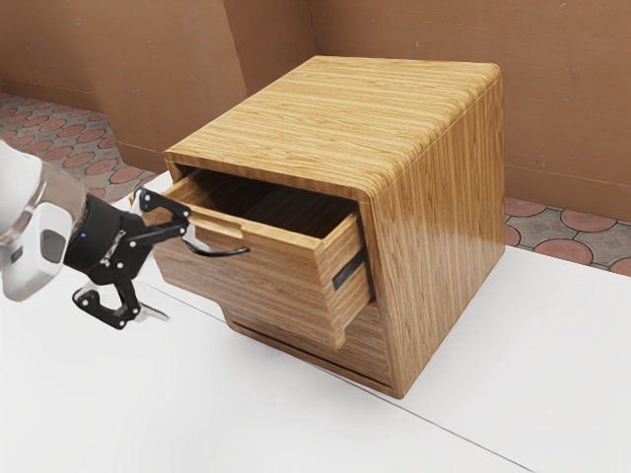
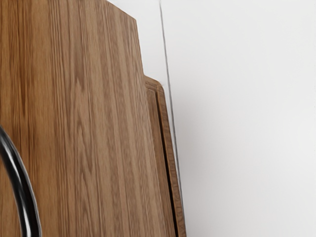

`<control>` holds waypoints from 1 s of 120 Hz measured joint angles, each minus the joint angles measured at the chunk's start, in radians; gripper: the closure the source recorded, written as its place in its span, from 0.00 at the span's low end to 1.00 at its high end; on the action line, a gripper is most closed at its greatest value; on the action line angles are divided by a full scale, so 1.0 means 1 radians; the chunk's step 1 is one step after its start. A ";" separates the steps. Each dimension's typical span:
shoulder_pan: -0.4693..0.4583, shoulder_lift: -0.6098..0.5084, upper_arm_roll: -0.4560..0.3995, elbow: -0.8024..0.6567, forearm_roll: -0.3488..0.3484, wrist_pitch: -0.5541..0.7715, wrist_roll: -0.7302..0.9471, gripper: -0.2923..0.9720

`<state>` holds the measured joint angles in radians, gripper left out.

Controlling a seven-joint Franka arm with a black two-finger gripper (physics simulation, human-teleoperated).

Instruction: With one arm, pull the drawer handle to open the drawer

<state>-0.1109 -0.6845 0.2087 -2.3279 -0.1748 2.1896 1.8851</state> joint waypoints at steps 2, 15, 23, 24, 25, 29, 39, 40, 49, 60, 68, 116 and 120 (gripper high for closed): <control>0.000 -0.003 0.000 -0.002 0.000 -0.002 0.000 0.23; 0.000 -0.013 0.000 -0.016 0.001 -0.012 0.003 0.22; 0.000 -0.018 0.000 -0.029 0.004 -0.016 0.004 0.22; 0.000 -0.020 0.000 -0.031 0.004 -0.017 0.005 0.22; 0.000 -0.021 0.000 -0.032 0.004 -0.017 0.005 0.22; 0.000 -0.028 0.001 -0.037 0.005 -0.021 0.005 0.23; 0.001 -0.047 0.001 -0.042 0.006 -0.031 0.006 0.24; 0.001 -0.049 0.001 -0.043 0.006 -0.032 0.007 0.24; 0.002 -0.069 0.006 -0.046 0.007 -0.043 0.008 0.24; 0.004 -0.091 0.007 -0.058 0.007 -0.056 0.009 0.23; 0.005 -0.096 0.008 -0.071 0.009 -0.063 0.010 0.22; 0.006 -0.173 0.047 -0.093 0.030 -0.099 0.014 0.40; 0.005 -0.176 0.047 -0.093 0.030 -0.102 0.015 0.39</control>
<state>-0.1054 -0.8607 0.2562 -2.4208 -0.1445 2.0880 1.8999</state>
